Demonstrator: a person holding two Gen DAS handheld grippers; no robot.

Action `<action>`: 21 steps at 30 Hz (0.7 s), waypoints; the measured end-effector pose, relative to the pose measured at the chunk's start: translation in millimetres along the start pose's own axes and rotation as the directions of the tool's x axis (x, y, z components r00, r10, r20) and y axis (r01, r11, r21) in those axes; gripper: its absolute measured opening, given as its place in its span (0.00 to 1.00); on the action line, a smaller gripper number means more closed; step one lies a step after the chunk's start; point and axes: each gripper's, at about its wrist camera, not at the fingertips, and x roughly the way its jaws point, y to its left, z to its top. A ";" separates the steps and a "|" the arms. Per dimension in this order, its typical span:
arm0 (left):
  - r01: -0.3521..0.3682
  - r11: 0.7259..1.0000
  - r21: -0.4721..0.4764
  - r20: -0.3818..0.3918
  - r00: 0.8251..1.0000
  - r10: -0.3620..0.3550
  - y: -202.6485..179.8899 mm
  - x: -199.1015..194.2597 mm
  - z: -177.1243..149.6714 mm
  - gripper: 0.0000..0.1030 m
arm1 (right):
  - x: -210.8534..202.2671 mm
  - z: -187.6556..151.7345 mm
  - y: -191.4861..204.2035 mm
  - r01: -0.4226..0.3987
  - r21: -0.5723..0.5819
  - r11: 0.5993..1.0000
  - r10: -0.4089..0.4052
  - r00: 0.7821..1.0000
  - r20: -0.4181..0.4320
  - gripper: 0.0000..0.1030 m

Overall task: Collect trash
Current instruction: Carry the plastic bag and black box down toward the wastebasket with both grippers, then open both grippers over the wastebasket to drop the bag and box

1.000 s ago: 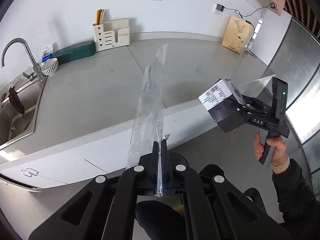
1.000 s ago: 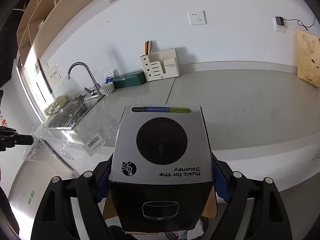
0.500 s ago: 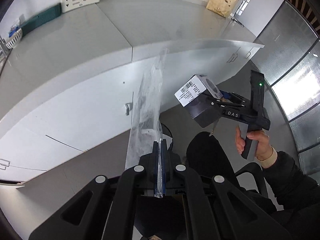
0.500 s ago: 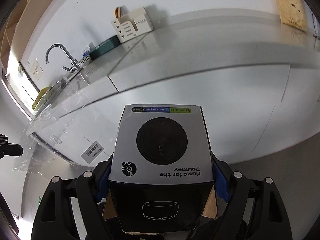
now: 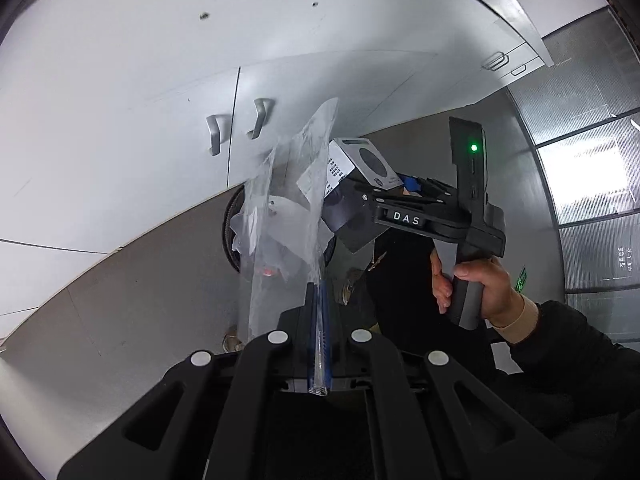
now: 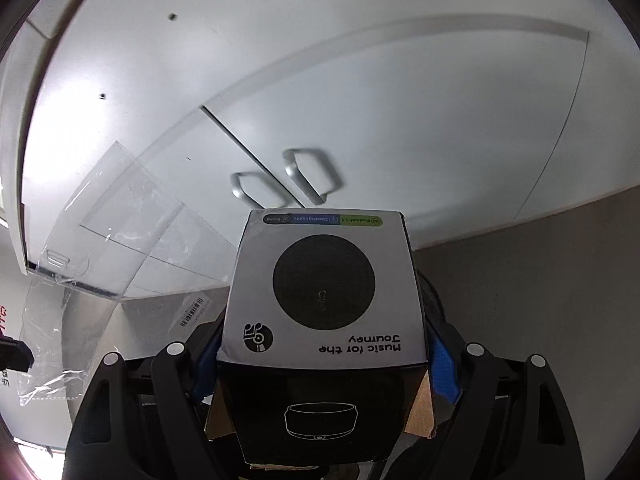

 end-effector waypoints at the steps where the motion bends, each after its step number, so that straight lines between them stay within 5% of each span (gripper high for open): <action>1: 0.018 1.000 -0.015 -0.008 1.000 -0.019 4.4 11.0 2.9 0.03 | 10.0 1.7 -4.1 0.006 0.015 1.000 -0.006 1.000 -0.019 0.81; 9: 0.042 0.994 -0.097 -0.066 0.997 -0.048 45.4 113.8 22.2 0.03 | 90.6 -0.5 -36.0 0.068 0.092 0.993 -0.055 0.989 -0.134 0.81; 14: 0.050 0.982 -0.184 -0.107 0.992 -0.070 77.8 186.7 20.3 0.04 | 146.3 -8.8 -66.7 0.125 0.149 0.981 -0.083 0.963 -0.258 0.81; 21: -0.045 0.981 -0.187 -0.136 0.991 0.019 83.9 243.2 32.1 0.06 | 170.1 -10.7 -90.6 0.197 0.203 0.959 -0.125 0.939 -0.321 0.84</action>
